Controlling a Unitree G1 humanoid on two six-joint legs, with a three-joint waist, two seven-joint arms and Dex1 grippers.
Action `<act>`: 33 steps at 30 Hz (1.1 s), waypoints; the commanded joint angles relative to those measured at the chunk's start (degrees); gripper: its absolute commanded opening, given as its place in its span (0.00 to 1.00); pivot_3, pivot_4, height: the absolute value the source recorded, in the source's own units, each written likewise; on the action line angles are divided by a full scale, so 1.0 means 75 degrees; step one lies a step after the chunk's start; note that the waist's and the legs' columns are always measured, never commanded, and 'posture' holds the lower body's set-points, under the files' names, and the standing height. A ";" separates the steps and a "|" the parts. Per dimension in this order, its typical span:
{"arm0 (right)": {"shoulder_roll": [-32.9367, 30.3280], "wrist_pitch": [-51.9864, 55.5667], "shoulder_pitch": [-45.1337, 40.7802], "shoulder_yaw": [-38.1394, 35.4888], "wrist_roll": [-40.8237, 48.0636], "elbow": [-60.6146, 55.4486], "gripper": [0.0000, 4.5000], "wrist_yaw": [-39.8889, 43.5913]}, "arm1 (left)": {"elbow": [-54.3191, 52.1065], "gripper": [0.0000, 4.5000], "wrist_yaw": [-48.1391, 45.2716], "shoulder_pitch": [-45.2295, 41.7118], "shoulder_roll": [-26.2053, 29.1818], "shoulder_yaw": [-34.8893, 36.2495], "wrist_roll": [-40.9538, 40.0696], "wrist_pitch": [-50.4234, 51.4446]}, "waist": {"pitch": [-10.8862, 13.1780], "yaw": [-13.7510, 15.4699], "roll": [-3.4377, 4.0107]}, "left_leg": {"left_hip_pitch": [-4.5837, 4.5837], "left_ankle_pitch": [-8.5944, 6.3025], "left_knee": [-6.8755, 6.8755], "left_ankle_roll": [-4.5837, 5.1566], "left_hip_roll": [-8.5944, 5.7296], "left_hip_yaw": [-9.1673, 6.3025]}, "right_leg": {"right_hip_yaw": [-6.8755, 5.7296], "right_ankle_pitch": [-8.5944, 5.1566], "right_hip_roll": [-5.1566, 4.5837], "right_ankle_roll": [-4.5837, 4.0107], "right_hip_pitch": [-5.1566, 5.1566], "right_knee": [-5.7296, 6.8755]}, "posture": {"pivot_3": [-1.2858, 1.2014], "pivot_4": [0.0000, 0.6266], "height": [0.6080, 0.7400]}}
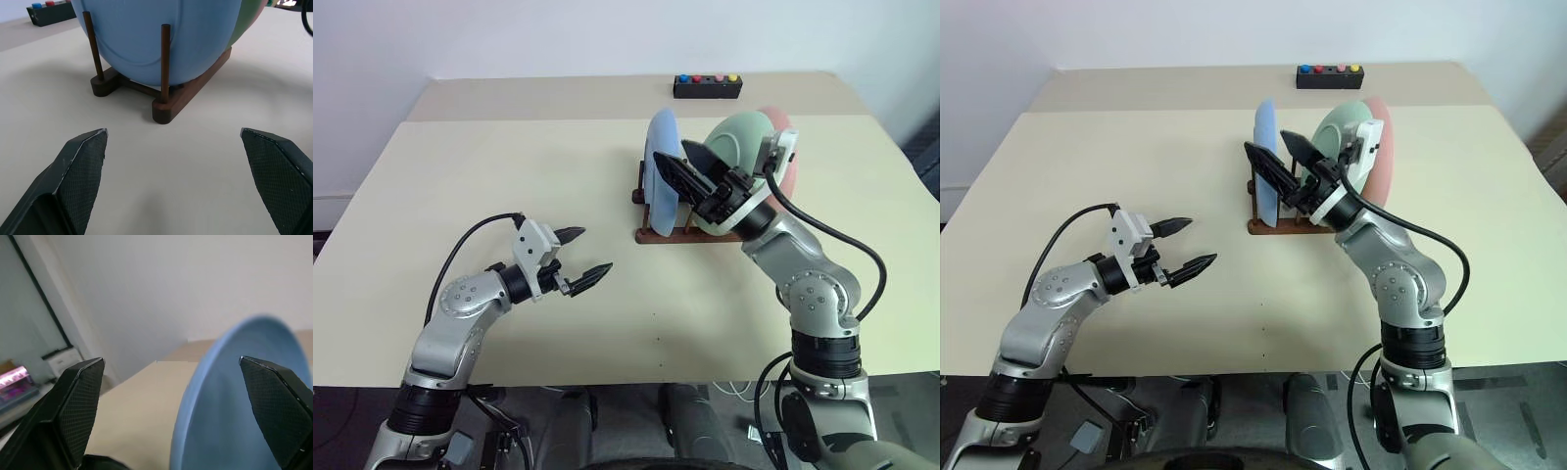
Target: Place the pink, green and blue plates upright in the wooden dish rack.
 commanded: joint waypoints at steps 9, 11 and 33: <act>-0.1557 -0.0309 -0.0052 -0.0952 -0.0108 -0.1015 0.79 0.0931 | -0.0332 1.00 -0.0045 -0.0077 -0.0042 -0.0150 -0.0057 -0.0017 | 0.0001 0.0055 -0.0001 | -0.0010 0.0000 0.0001 0.0000 -0.0001 -0.0001 | -0.0001 0.0000 -0.0002 0.0000 -0.0001 -0.0010 | 0.52 0.24 0.92; -0.2008 -0.0134 0.0400 -0.1284 0.0059 -0.1329 0.58 0.1118 | -0.0363 1.00 -0.0126 -0.0079 -0.0076 -0.0285 -0.0079 0.0037 | 0.0000 0.0047 -0.0002 | -0.0012 -0.0001 0.0001 0.0001 -0.0001 0.0000 | 0.0000 0.0000 -0.0002 0.0000 0.0000 -0.0016 | 0.52 0.24 0.92; -0.3659 -0.0188 0.3989 -0.2165 -0.2346 -0.2327 0.01 0.1071 | 0.0240 1.00 -0.0968 -0.1009 -0.0657 -0.1271 -0.0169 0.0018 | -0.0001 0.0208 -0.0008 | -0.0009 -0.0003 0.0014 0.0006 -0.0002 0.0013 | 0.0010 -0.0015 -0.0001 -0.0033 0.0004 -0.0022 | 0.52 0.24 0.92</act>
